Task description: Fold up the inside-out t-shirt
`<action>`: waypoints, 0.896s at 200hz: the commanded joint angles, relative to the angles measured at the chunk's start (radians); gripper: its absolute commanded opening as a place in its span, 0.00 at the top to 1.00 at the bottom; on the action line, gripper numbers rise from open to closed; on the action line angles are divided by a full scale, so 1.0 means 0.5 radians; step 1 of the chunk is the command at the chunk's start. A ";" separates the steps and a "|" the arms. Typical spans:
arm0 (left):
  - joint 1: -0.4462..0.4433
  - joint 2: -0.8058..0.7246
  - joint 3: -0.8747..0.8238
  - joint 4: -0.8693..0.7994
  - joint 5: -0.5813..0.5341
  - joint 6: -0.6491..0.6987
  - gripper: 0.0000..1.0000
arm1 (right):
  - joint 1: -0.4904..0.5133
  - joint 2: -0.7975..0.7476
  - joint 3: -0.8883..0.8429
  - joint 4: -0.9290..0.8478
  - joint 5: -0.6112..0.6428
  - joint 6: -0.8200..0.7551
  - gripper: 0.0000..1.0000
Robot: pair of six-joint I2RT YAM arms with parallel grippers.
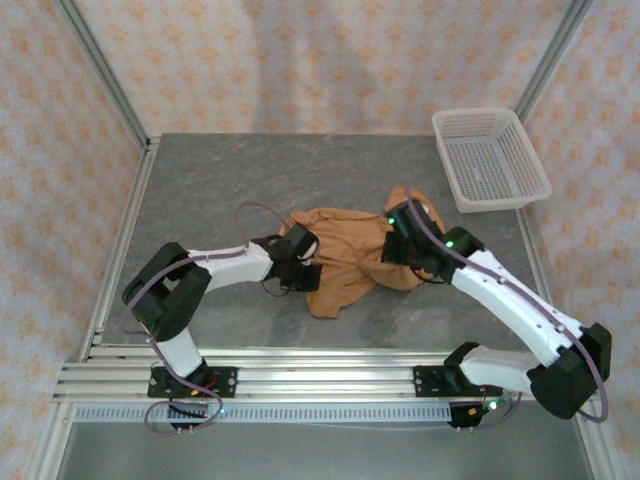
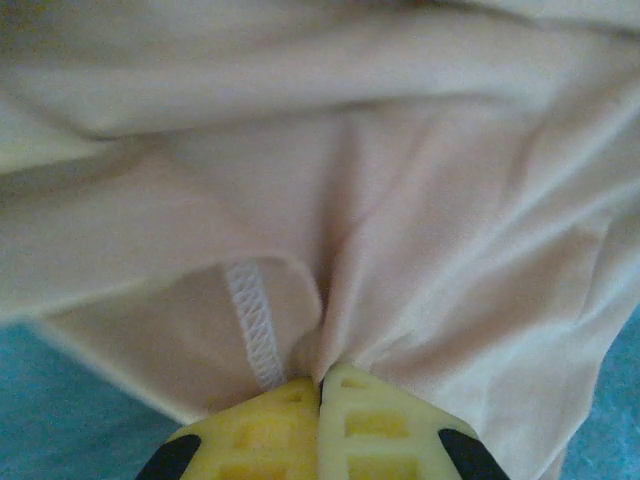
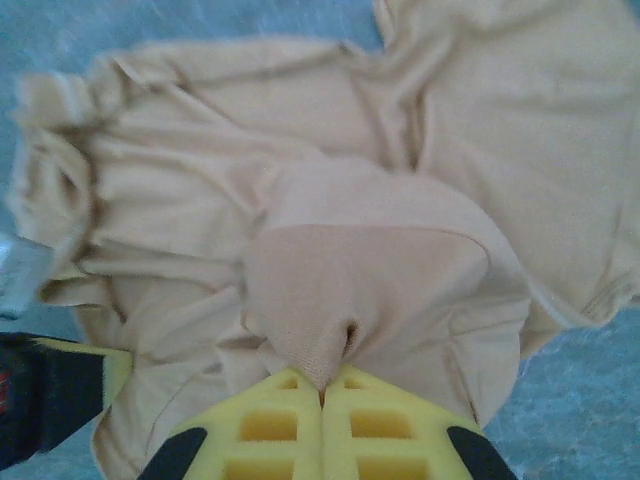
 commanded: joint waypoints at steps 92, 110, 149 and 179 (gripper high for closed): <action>0.899 -0.544 -0.058 -0.373 0.004 0.254 1.00 | -0.974 0.024 -0.103 0.153 -0.309 -0.129 1.00; 0.896 -0.540 -0.121 -0.326 0.021 0.238 1.00 | -0.999 0.300 -0.136 0.252 -0.307 -0.139 0.63; 0.846 -0.521 -0.098 -0.312 0.035 0.232 1.00 | -0.985 0.478 -0.015 0.191 -0.361 -0.140 0.66; 0.793 -0.467 -0.078 -0.274 0.038 0.217 1.00 | -0.884 0.367 -0.176 0.292 -0.498 -0.094 0.90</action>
